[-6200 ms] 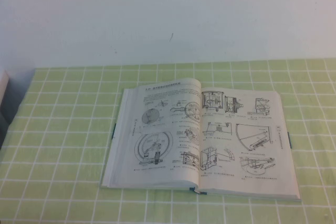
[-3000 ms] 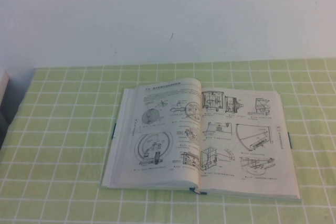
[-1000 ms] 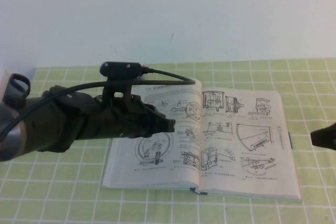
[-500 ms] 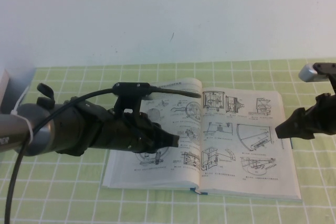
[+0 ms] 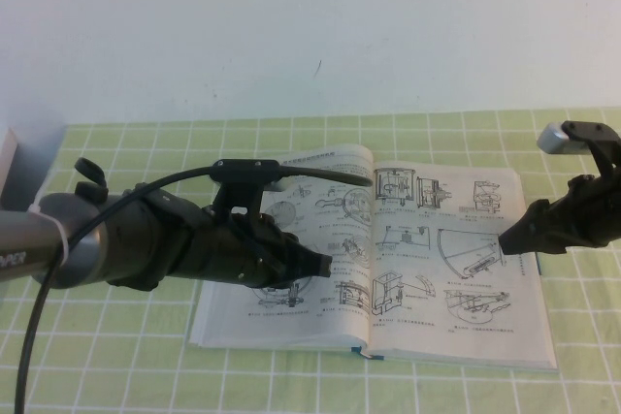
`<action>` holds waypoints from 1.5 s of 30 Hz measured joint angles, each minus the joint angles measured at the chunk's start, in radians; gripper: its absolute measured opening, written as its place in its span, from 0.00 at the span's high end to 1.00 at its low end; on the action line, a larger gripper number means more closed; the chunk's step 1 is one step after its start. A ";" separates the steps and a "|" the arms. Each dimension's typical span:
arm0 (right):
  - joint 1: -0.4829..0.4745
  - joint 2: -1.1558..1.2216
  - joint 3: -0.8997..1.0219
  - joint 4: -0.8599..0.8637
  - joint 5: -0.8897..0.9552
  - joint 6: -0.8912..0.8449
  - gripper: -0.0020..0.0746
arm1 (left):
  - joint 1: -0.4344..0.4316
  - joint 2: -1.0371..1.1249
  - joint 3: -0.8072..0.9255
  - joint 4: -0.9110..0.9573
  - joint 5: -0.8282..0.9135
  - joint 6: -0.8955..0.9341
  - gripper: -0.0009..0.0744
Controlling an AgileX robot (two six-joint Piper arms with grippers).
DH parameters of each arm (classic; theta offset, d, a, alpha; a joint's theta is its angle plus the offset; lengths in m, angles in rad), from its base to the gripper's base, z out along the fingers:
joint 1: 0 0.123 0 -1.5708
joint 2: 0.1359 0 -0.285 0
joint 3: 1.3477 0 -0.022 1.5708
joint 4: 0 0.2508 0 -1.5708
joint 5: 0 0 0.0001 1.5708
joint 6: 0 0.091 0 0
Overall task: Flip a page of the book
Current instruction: Open the closed book
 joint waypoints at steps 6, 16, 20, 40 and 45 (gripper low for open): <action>0.000 0.000 -0.004 0.002 0.000 0.009 0.37 | 0.000 0.000 0.000 0.000 0.000 -0.003 0.99; 0.000 0.013 -0.004 0.002 -0.018 0.000 0.36 | 0.000 0.000 0.000 0.000 0.000 -0.003 0.99; 0.000 0.039 -0.004 0.008 -0.018 -0.009 0.36 | 0.000 0.000 0.000 0.000 0.000 -0.003 0.99; 0.000 0.039 -0.004 0.120 0.069 -0.079 0.36 | 0.000 0.000 -0.002 -0.023 0.000 0.000 0.99; 0.000 0.039 -0.004 0.124 0.076 -0.079 0.36 | 0.000 0.000 -0.002 -0.024 0.000 0.000 0.99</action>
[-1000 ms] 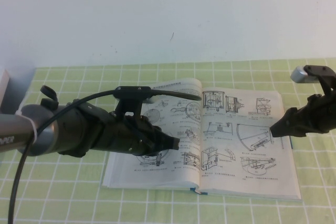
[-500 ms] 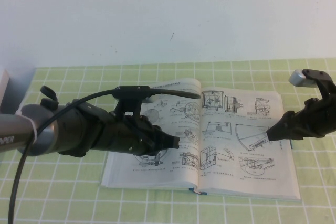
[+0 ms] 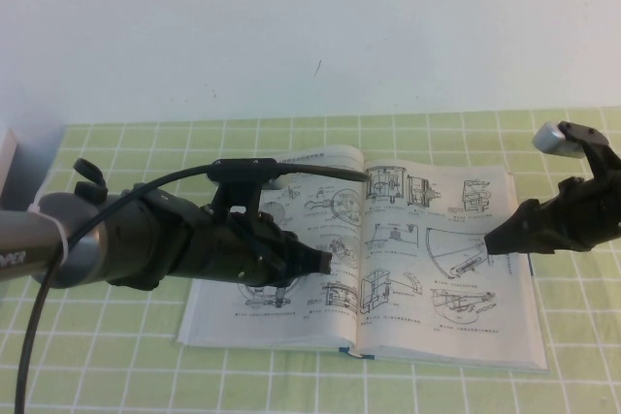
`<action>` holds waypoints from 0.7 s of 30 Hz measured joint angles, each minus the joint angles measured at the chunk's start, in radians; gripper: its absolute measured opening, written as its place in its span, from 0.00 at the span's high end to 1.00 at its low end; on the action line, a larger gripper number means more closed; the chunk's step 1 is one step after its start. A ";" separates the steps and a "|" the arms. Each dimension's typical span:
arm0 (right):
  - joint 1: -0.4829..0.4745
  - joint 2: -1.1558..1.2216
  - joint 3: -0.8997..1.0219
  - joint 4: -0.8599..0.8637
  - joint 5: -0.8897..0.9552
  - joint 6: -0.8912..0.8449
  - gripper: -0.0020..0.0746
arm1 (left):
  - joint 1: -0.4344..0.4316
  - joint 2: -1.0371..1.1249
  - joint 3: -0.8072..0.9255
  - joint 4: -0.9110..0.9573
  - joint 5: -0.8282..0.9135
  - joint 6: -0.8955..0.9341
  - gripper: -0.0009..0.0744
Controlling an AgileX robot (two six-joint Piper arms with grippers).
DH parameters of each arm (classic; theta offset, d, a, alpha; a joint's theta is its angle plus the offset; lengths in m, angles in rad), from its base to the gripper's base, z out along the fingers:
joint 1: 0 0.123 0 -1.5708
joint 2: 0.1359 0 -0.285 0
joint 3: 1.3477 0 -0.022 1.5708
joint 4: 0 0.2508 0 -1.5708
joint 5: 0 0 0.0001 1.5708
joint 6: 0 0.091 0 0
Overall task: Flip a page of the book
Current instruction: Open the closed book
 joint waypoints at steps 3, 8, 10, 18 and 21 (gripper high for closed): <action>0.000 0.000 -0.017 -0.002 0.023 0.000 0.36 | 0.000 0.000 0.000 -0.002 0.001 0.000 0.99; 0.000 0.000 -0.075 -0.004 0.100 0.003 0.36 | 0.000 0.000 0.000 -0.004 0.005 0.000 0.99; 0.002 0.000 -0.091 -0.004 0.109 0.007 0.36 | 0.000 0.000 0.000 -0.004 0.005 0.000 0.99; 0.075 0.000 -0.100 -0.073 0.084 0.090 0.36 | 0.000 0.000 0.000 -0.006 0.009 0.000 0.99; 0.106 0.000 -0.108 -0.089 0.070 0.110 0.36 | 0.000 0.000 0.000 -0.006 0.016 -0.002 0.99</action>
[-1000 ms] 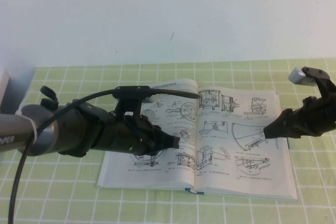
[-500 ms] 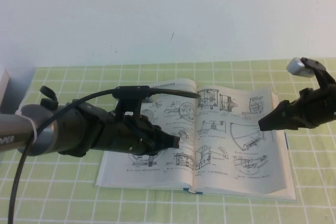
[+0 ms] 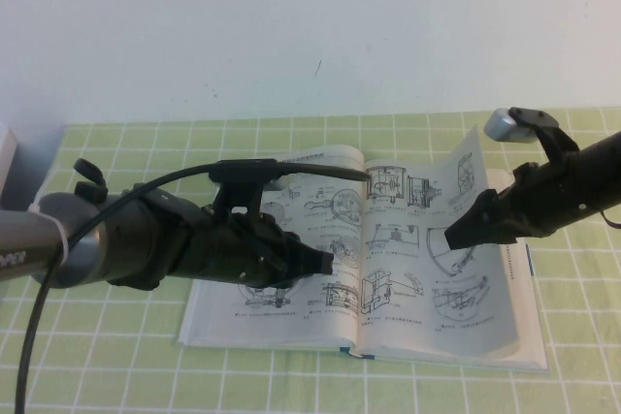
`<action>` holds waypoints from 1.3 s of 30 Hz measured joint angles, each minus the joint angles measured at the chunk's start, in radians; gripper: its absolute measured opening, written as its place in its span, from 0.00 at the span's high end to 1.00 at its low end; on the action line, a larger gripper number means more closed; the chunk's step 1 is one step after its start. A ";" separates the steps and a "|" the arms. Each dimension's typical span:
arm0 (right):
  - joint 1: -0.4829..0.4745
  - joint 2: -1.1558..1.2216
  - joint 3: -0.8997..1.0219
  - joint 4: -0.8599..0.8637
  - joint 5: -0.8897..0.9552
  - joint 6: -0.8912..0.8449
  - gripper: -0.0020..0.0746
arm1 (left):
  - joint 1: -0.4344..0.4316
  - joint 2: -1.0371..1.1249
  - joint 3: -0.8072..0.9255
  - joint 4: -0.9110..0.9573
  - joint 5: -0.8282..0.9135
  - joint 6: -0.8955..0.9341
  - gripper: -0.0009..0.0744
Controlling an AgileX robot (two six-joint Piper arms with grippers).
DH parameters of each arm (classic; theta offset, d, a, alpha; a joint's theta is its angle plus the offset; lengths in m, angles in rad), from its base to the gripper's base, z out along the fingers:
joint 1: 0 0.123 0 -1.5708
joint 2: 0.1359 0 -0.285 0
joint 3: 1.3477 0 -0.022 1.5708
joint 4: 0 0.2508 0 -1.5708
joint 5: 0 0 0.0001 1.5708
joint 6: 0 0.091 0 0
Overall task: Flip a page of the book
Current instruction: Open the closed book
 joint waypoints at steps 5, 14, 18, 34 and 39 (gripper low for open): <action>0.030 0.000 -0.048 -0.010 0.007 0.037 0.36 | 0.000 0.000 0.000 0.000 0.006 0.002 0.99; 0.032 0.000 -0.122 0.060 0.098 0.071 0.36 | 0.000 0.000 0.000 -0.014 0.026 0.009 0.99; 0.034 0.000 -0.122 0.043 0.106 0.076 0.36 | 0.000 0.000 0.000 -0.018 0.056 0.013 0.99; 0.034 0.002 -0.122 0.248 0.158 0.027 0.36 | -0.152 -0.205 0.000 0.031 0.136 0.083 0.99; 0.034 0.002 -0.122 0.248 0.156 0.027 0.36 | -0.326 -0.276 0.000 0.082 0.032 0.083 0.99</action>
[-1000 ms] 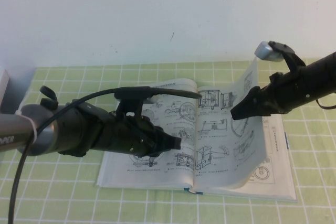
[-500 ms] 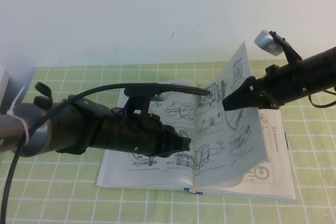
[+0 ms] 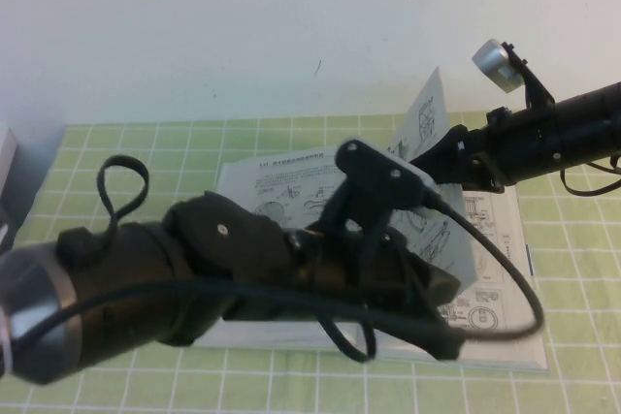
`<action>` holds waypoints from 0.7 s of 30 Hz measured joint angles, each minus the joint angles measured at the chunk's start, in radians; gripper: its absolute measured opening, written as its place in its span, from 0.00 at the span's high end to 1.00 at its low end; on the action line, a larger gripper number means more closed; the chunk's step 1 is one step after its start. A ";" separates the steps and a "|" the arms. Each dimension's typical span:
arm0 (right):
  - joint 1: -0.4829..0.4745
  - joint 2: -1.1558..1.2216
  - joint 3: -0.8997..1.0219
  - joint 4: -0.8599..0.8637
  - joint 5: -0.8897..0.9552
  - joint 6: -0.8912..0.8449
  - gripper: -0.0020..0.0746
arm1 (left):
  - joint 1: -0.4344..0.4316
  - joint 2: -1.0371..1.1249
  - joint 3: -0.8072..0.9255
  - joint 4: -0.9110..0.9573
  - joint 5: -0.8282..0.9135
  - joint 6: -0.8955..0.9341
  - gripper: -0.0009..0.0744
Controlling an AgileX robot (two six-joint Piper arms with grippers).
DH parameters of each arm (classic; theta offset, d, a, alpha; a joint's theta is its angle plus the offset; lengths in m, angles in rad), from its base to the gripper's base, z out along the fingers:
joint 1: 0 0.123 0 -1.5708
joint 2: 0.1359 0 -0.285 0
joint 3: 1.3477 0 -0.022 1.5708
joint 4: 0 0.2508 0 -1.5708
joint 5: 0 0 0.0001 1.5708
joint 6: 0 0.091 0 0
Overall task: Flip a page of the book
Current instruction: Open the closed book
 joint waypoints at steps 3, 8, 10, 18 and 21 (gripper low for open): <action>0.000 0.000 0.000 0.002 0.000 0.000 0.36 | -0.113 -0.031 0.000 0.006 -0.092 0.015 0.99; 0.000 0.000 0.000 0.006 0.000 -0.002 0.36 | -0.298 -0.017 0.000 0.033 -0.286 0.087 0.99; 0.000 0.000 0.000 0.006 0.000 -0.002 0.36 | -0.356 0.023 0.000 0.033 -0.409 0.121 0.99; 0.000 0.001 0.000 0.006 0.000 -0.002 0.36 | -0.396 0.222 -0.061 0.019 -0.653 0.230 0.99; 0.000 0.001 0.000 0.006 0.000 -0.002 0.36 | -0.396 0.282 -0.109 -0.022 -0.674 0.265 0.99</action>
